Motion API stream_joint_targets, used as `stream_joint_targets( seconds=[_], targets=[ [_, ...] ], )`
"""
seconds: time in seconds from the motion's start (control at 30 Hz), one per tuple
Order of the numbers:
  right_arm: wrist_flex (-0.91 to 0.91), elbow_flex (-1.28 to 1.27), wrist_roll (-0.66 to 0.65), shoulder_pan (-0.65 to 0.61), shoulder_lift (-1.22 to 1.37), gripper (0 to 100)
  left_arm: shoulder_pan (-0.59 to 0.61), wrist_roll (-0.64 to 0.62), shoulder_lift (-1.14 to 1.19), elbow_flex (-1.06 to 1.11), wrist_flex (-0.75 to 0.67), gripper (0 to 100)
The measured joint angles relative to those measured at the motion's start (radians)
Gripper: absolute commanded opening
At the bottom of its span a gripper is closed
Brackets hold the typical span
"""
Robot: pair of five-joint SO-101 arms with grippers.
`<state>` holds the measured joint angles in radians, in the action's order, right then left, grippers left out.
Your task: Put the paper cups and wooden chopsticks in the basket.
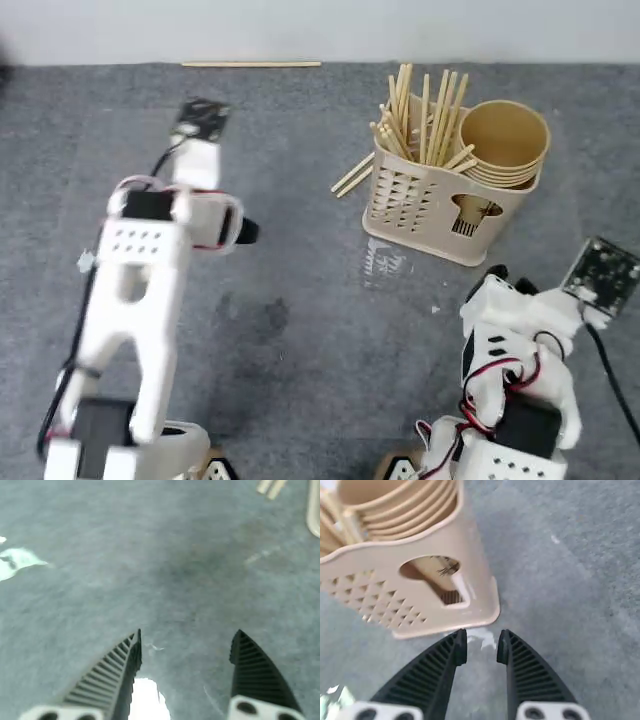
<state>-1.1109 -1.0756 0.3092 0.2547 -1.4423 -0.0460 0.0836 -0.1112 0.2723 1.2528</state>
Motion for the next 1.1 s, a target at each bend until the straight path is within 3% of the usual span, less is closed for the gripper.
stream_joint_targets(
  seconds=[0.27,0.87,1.1],
  targets=[
    [0.184,-0.189,0.0,0.046,-0.061,11.2,-0.106,0.008,0.473,-0.404,0.017,27],
    [0.203,-0.195,0.0,0.046,-0.071,11.2,-0.269,0.012,1.249,-1.533,0.322,27],
    [0.203,-0.209,0.0,0.046,-0.072,11.2,-0.278,-0.02,1.448,-1.788,0.325,26]
  ],
)
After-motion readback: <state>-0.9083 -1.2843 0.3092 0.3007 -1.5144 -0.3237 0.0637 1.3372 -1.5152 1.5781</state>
